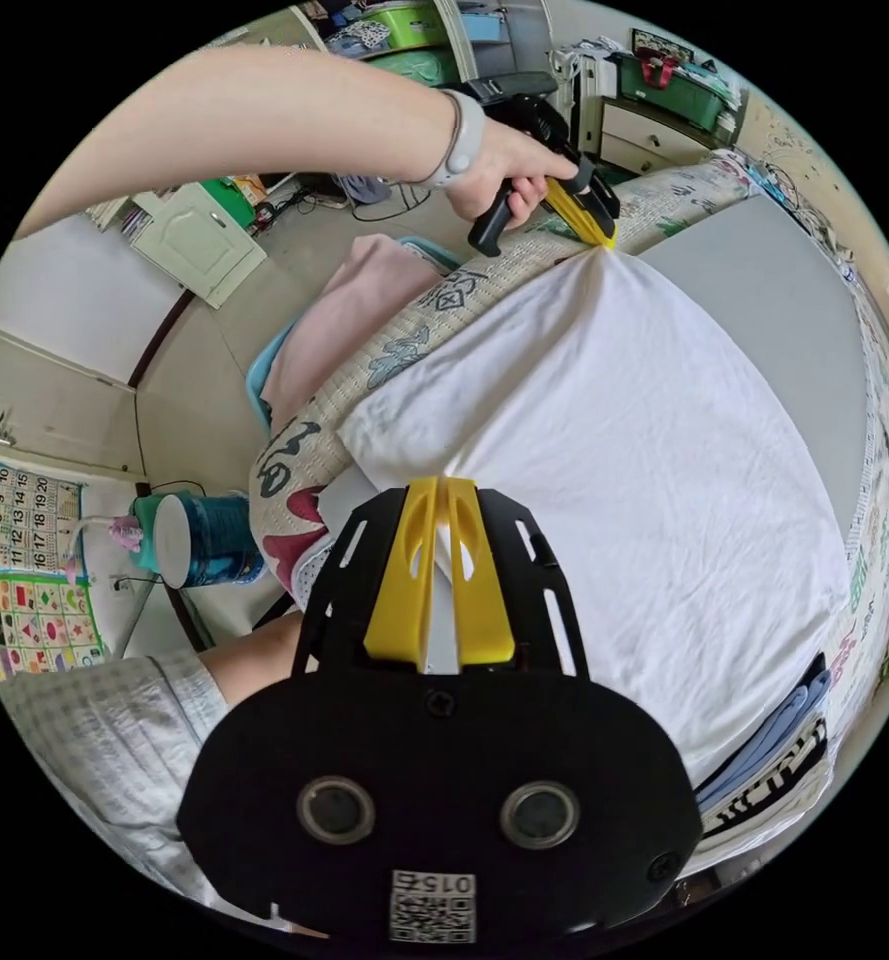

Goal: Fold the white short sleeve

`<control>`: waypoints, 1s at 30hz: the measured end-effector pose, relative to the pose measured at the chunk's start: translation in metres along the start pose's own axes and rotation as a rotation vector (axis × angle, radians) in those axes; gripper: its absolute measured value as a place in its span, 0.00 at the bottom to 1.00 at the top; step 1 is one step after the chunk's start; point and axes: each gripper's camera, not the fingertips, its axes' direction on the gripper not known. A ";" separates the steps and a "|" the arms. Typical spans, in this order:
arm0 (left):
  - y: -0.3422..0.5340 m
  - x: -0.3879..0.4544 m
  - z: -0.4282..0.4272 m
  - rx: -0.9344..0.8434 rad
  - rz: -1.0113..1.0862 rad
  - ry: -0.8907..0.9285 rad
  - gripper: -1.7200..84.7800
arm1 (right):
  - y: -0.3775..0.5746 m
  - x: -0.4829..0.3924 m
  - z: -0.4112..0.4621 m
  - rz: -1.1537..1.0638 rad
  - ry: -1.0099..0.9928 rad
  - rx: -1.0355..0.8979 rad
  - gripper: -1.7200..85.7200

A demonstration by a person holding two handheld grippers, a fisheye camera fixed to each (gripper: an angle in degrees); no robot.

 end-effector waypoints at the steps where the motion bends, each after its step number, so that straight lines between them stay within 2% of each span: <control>1: 0.000 0.001 -0.004 0.002 0.000 -0.009 0.03 | -0.001 0.000 0.007 0.008 0.013 -0.011 0.03; 7: 0.001 0.007 -0.038 0.024 0.033 -0.065 0.06 | -0.009 0.008 0.008 0.052 0.015 -0.018 0.07; 13: 0.044 0.001 -0.130 0.144 0.008 0.019 0.09 | 0.014 0.041 -0.051 0.145 -0.046 0.034 0.09; 15: 0.073 0.001 -0.159 0.151 -0.008 0.037 0.09 | 0.034 0.064 -0.073 0.217 -0.042 0.028 0.09; 19: 0.149 0.015 -0.193 0.053 -0.060 0.069 0.10 | 0.106 0.155 -0.103 0.549 -0.055 -0.036 0.10; 22: 0.194 0.028 -0.190 -0.041 -0.078 0.132 0.15 | 0.156 0.206 -0.103 0.661 -0.002 -0.092 0.11; 25: 0.218 0.042 -0.185 -0.135 -0.057 0.101 0.17 | 0.187 0.239 -0.098 0.661 -0.040 -0.105 0.11; 30: 0.214 0.057 -0.198 -0.168 -0.028 0.056 0.15 | 0.195 0.257 -0.096 0.495 -0.068 -0.085 0.12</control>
